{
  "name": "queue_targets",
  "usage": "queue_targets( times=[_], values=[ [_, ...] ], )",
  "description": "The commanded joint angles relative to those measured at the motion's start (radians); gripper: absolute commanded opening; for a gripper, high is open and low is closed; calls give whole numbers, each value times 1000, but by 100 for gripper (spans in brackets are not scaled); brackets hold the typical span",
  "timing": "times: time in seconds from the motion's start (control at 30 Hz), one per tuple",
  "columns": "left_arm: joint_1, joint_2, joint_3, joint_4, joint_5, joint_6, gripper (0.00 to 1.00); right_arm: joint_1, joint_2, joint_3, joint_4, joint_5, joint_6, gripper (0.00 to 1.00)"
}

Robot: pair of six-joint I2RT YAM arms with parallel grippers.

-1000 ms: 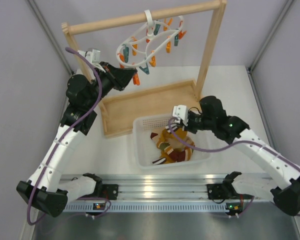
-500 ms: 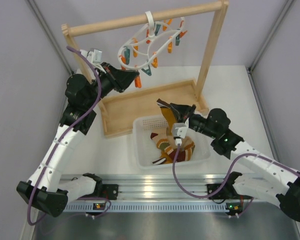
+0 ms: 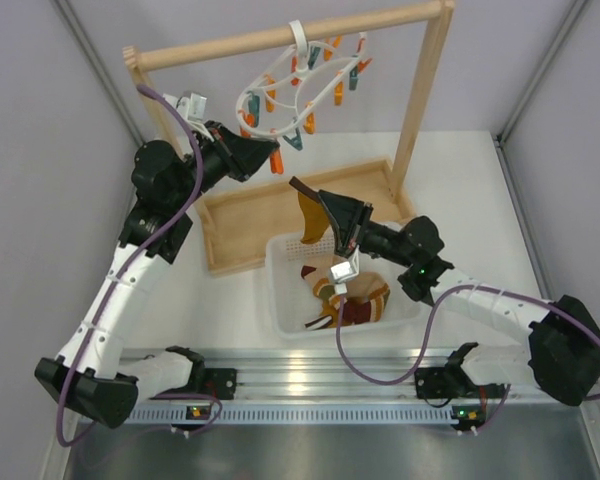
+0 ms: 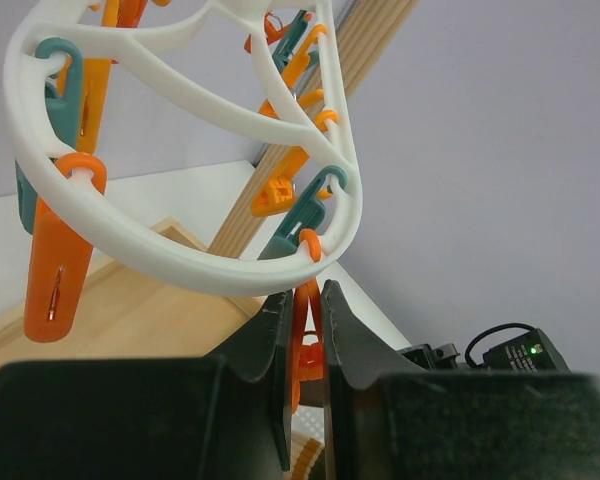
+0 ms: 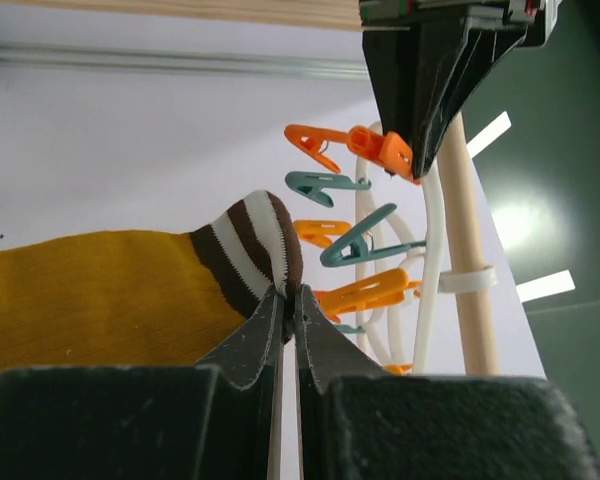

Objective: Clip the socks to the hanger
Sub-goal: Clamp the sock onto the hanger.

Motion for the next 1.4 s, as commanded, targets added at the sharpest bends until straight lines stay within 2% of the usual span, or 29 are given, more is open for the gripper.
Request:
queue_targets(
  times=[0.0, 0.27, 0.53, 1.0, 1.37],
  values=[
    [-15, 11, 9, -132, 103, 13, 0, 29, -3, 71, 90, -51, -57, 0],
    [-15, 29, 2, -98, 207, 7, 0, 37, 12, 99, 107, -80, -45, 0],
    [-14, 20, -29, -32, 228, -48, 0, 37, 20, 111, 96, -103, -37, 0],
    [-14, 24, -37, -17, 225, -68, 0, 43, 30, 113, 137, -104, -17, 0],
    [-14, 21, -50, -6, 242, -79, 0, 44, 18, 119, 108, -85, -11, 0]
  ],
)
